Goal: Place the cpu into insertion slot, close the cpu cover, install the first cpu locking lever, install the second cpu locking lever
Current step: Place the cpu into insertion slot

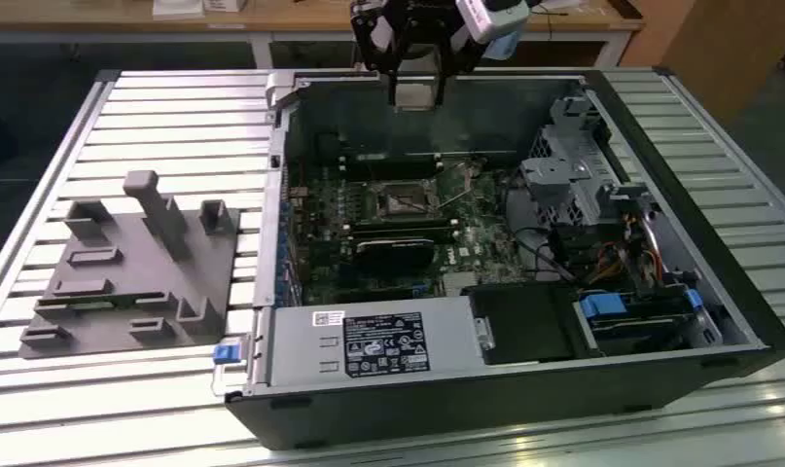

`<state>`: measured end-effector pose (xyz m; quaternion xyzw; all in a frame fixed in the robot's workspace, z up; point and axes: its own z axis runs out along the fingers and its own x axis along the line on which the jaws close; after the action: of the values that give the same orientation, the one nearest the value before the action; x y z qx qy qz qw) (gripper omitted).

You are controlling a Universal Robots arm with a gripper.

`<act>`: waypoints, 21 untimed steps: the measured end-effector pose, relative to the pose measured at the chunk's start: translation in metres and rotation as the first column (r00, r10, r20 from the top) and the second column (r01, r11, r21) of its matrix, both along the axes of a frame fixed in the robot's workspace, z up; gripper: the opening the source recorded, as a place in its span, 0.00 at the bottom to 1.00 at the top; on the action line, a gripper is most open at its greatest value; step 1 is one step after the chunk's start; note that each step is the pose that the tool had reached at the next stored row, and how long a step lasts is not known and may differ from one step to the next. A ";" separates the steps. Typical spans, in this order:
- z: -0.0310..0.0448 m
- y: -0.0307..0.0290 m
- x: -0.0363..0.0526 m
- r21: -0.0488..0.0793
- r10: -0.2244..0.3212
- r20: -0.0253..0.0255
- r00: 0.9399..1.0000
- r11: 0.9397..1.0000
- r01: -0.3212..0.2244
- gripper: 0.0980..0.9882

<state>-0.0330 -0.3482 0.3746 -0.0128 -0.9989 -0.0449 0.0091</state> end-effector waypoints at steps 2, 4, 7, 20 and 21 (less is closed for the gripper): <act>0.0000 0.0000 0.0000 0.000 0.000 0.000 1.000 1.000 0.000 0.50; 0.0000 0.0000 0.0000 0.000 0.000 0.000 1.000 1.000 0.000 0.50; -0.0006 0.0000 0.0000 0.000 0.000 0.000 1.000 1.000 0.000 0.50; -0.0056 0.0000 0.0000 -0.002 0.000 0.000 1.000 1.000 0.000 0.50; -0.0060 0.0000 0.0000 -0.002 0.000 0.000 1.000 1.000 0.000 0.50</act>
<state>-0.0330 -0.3482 0.3686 -0.0128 -0.9989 -0.0437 0.0091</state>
